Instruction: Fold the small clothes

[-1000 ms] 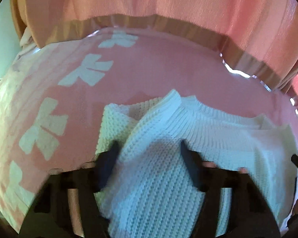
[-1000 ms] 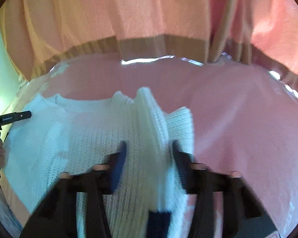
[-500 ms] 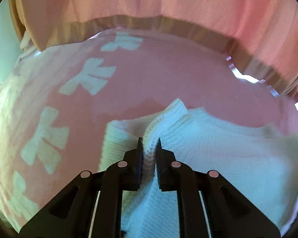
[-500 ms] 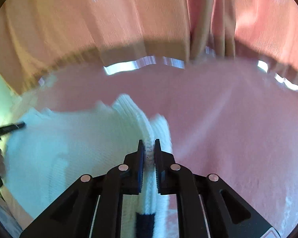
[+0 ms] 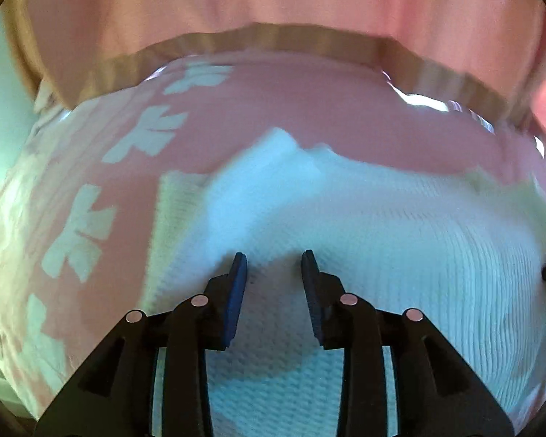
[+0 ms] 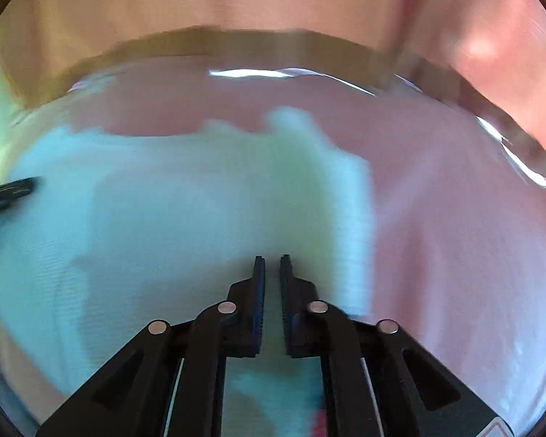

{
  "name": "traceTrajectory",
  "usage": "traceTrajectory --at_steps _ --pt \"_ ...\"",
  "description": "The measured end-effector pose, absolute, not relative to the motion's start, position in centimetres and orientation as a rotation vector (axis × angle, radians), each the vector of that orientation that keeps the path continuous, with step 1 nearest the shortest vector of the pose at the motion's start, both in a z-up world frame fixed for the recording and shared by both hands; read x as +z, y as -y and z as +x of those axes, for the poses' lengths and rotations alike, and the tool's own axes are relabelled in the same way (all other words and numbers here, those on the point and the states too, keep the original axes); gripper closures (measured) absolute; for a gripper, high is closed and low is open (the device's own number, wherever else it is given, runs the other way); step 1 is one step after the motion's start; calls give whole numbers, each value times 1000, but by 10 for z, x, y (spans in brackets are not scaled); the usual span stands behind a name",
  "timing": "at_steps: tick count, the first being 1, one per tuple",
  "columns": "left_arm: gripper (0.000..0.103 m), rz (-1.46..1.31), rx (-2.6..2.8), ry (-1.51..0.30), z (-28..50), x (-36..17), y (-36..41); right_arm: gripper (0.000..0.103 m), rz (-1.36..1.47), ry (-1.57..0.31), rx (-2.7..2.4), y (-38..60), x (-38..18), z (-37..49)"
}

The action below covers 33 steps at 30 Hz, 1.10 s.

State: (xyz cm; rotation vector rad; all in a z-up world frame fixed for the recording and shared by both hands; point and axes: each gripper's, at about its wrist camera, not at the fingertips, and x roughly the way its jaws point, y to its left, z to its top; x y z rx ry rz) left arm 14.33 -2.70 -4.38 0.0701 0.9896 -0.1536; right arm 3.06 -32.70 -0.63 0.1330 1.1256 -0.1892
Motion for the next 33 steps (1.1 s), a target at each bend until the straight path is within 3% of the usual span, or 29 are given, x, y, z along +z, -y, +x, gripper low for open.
traceTrajectory --at_steps 4,8,11,14,18,19,21,33 --pt "74 54 -130 -976 142 -40 9 103 228 -1044 -120 326 18 11" --pt "73 152 -126 -954 132 -44 17 103 -14 -1195 -111 285 -17 19" --pt "73 130 -151 -948 123 -32 13 103 8 -1128 -220 300 -2 13" --pt "61 101 -175 -927 106 -18 8 103 202 -1035 -243 322 16 -19" --pt "39 92 -183 -924 83 -17 9 86 289 -1107 -300 327 -4 -53" --pt "36 86 -179 -935 79 -20 8 76 304 -1097 -308 326 -1 -58" --pt "36 45 -177 -966 70 -26 -1 65 336 -1087 -315 325 -2 -73" --pt "36 -240 -81 -912 9 -31 -64 62 470 -1167 -218 326 -28 -99"
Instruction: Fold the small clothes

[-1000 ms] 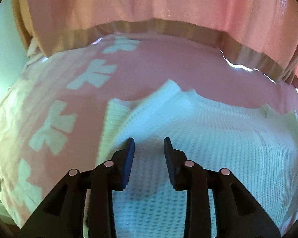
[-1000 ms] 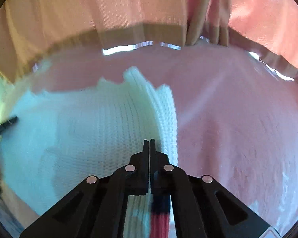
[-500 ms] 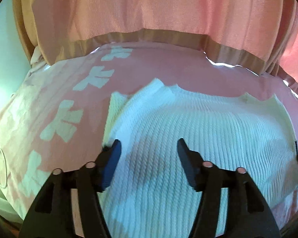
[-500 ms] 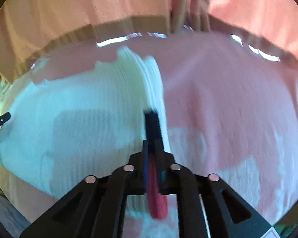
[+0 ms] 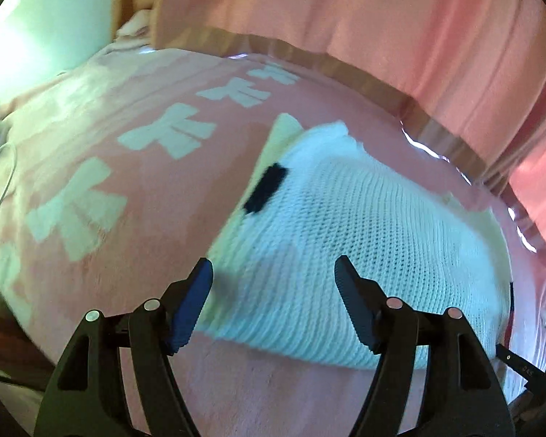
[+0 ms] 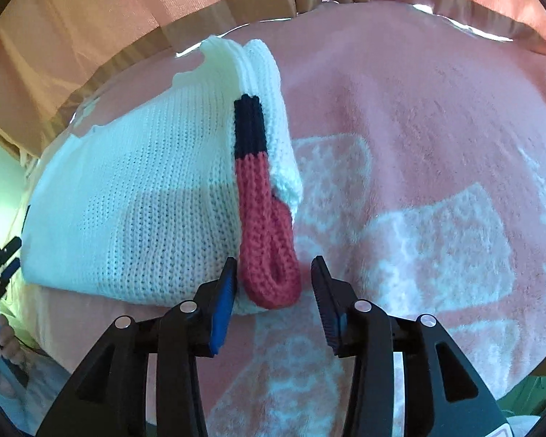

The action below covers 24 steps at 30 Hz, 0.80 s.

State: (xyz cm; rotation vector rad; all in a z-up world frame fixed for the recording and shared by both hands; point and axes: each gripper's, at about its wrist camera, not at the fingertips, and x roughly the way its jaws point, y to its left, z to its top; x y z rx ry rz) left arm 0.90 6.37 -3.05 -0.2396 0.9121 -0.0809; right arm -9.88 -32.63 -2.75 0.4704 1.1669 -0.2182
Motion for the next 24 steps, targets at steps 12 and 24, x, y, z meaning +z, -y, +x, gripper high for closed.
traceTrajectory --at_steps 12,24 --pt "84 -368 -93 -1084 22 -60 -79 93 425 -1085 -202 318 -6 -93" --pt "79 -124 -42 -1092 0 -36 -75 87 318 -1150 -334 327 16 -126"
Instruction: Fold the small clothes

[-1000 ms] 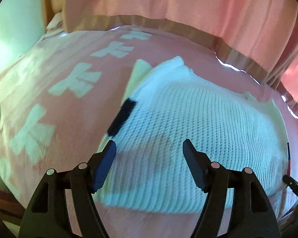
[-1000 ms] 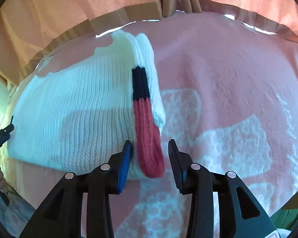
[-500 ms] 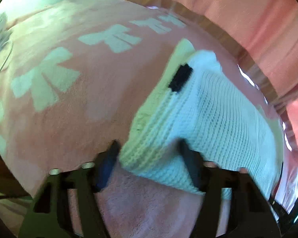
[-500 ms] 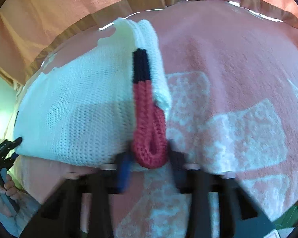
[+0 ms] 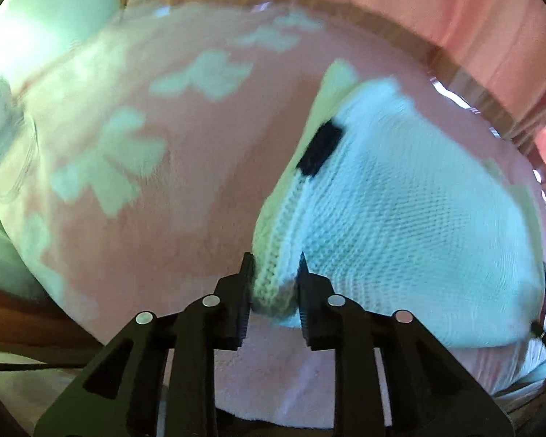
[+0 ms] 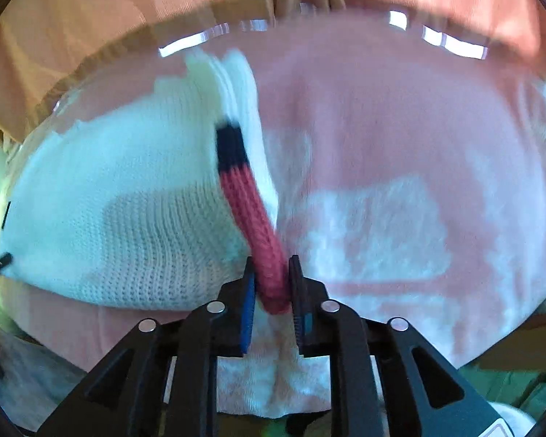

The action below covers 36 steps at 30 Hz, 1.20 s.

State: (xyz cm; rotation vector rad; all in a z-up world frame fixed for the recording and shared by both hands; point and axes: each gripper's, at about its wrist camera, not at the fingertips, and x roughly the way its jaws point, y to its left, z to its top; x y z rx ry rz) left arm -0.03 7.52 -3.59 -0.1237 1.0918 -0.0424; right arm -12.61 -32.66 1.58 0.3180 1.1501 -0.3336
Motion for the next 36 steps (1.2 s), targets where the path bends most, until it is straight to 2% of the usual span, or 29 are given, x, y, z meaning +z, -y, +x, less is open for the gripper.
traceTrajectory --at_steps 1,2,4,5,7,9,10,11,13,14,19,20,21,22,23,28,30,33,36 --pt "78 -122 -43 -1063 -2 -25 -75 81 290 -1102 -356 324 29 -128" --pt "76 -126 -55 -1028 -4 -11 -73 80 268 -1052 -360 322 43 -129" --pt "64 -130 -81 -940 -3 21 -64 80 237 -969 -330 318 68 -123" --pt "62 -124 -106 -919 2 30 -57 81 223 -946 -261 312 77 -109" --pt "59 -82 -186 -893 24 44 -27 94 221 -950 -155 308 77 -80" --pt "56 -20 -237 -896 49 42 2 94 209 -1002 -81 311 59 -38" --pt "50 18 -256 -909 63 36 15 94 193 -1025 -76 310 51 -23" --pt "49 71 -270 -934 82 24 32 92 158 -1033 -108 314 39 -4" --pt "50 98 -234 -969 103 3 39 71 114 -1046 -153 319 24 17" --pt "50 101 -229 -980 112 -5 39 66 100 -1057 -181 325 14 27" --pt "50 94 -128 -1011 156 -44 24 64 155 -1111 -133 346 -10 49" --pt "52 87 -127 -1015 159 -47 22 66 145 -1116 -138 346 -14 54" --pt "67 73 -128 -1026 164 -50 19 86 142 -1118 -138 347 -17 58" --pt "88 58 -140 -1041 167 -52 17 95 148 -1122 -132 346 -20 60" --pt "95 46 -144 -1049 169 -53 16 96 160 -1104 -137 345 -16 58" --pt "98 3 -146 -958 170 -30 10 96 222 -879 -139 353 36 46" --pt "102 25 -96 -978 182 -41 7 96 217 -932 -195 366 23 53" --pt "103 28 -10 -1050 200 -71 -6 96 273 -1137 -241 385 -31 61" --pt "103 53 -31 -1025 195 -63 -1 93 265 -1112 -229 382 -15 60"
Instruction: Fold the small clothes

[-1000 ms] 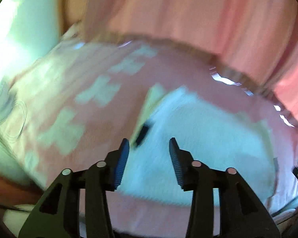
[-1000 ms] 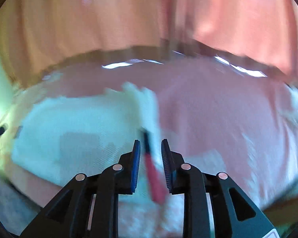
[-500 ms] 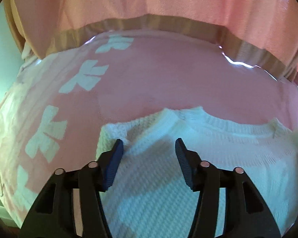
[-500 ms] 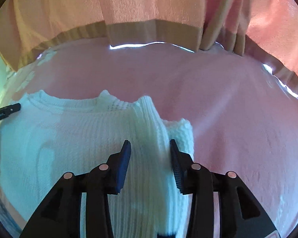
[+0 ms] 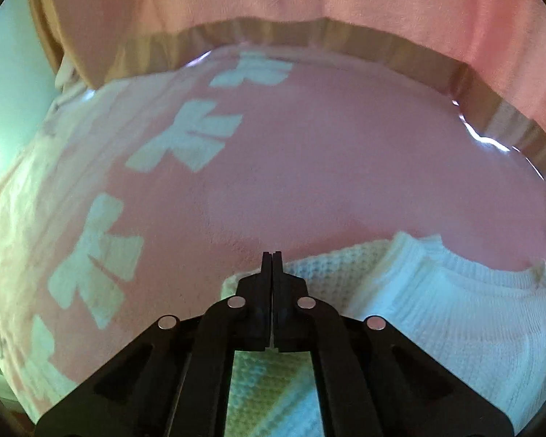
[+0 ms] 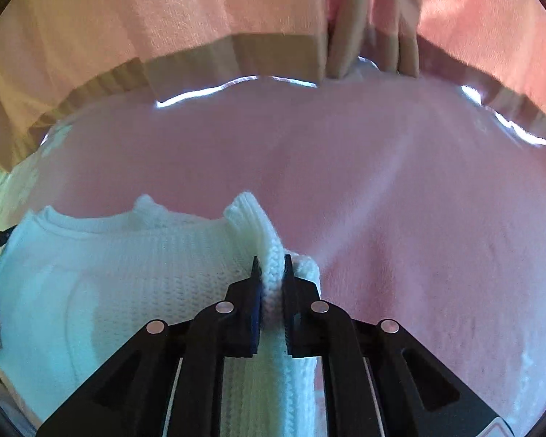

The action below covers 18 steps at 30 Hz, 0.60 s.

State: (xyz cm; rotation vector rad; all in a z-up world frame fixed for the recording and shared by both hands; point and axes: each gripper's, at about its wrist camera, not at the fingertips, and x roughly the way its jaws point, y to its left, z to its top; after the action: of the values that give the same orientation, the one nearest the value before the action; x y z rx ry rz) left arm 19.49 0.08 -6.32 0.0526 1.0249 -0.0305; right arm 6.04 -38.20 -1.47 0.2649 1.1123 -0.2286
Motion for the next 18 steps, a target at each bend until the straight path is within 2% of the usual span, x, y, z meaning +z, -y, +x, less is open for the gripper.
traceTrajectory --at_steps 1,3,5,6,7,9,11,12,13,14,15,16,18 --pt "102 37 -52 -1012 189 -54 0 86 279 -1074 -229 381 -3 56" --pt "100 4 -120 -958 172 -31 4 85 288 -1007 -212 376 17 47" --pt "87 31 -160 -922 161 -18 12 78 271 -976 -196 371 26 38" --pt "52 57 -173 -916 159 -18 17 67 266 -979 -198 370 25 37" --pt "33 65 -174 -926 160 -21 19 65 264 -992 -212 372 21 37" --pt "36 57 -192 -959 166 -33 23 65 294 -1047 -227 378 7 46" --pt "42 53 -187 -995 173 -45 23 65 327 -1082 -227 379 -7 55" --pt "53 47 -192 -1031 178 -52 23 64 328 -1097 -234 379 -15 60" --pt "70 21 -196 -1069 183 -59 22 62 320 -1104 -241 375 -20 60" --pt "79 -2 -204 -1087 184 -63 20 62 309 -1109 -244 372 -23 62" --pt "90 -34 -209 -1111 186 -68 18 68 297 -1108 -246 370 -26 63" --pt "95 -39 -213 -1108 184 -68 19 92 288 -1102 -241 368 -26 65" --pt "97 -18 -208 -1075 179 -60 23 96 316 -1072 -211 366 -20 61"
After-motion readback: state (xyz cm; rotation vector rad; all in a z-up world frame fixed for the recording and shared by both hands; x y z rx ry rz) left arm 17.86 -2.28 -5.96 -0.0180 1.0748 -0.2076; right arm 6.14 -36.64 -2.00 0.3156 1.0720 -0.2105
